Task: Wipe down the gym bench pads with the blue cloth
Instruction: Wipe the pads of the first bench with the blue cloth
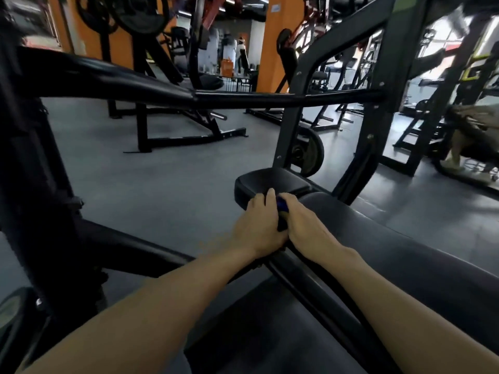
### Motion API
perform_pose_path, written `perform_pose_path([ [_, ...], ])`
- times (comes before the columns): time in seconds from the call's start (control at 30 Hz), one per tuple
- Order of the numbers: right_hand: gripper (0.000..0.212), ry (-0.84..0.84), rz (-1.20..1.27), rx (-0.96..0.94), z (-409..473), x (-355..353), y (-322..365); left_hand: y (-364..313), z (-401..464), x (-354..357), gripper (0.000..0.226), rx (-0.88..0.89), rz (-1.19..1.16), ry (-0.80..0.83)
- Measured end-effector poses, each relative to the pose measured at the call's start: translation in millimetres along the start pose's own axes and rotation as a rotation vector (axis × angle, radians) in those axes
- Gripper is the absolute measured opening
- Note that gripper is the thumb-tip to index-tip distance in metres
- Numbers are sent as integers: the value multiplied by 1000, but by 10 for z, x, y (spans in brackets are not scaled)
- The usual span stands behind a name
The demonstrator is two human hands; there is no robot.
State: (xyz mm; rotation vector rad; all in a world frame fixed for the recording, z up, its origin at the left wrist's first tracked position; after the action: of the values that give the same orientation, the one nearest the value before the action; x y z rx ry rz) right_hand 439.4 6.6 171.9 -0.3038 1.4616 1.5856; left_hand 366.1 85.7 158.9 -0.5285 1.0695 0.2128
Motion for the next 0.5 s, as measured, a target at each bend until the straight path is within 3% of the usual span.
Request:
perform_pose_path([
  [0.13, 41, 122, 110, 78, 463, 263, -269, 345, 294, 442, 100, -96, -68, -11],
  [0.33, 51, 287, 25, 96, 1128, 392, -576, 790, 689, 838, 82, -184, 39, -132],
  [0.5, 56, 263, -296, -57, 1541, 375, -829, 1098, 920, 992, 68, -259, 39, -198],
])
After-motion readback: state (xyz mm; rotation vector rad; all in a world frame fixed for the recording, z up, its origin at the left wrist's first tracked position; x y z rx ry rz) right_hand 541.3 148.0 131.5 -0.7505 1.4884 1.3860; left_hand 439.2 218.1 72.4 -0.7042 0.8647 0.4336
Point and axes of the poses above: each hand's wrist, its own z-axis towards the middle knuckle, its own x-axis out of the palm, y = z × x, the point moved 6 cm from there along z, towards the middle knuckle, and after that the axes turned 13 degrees about z, right-handed, at the moved point
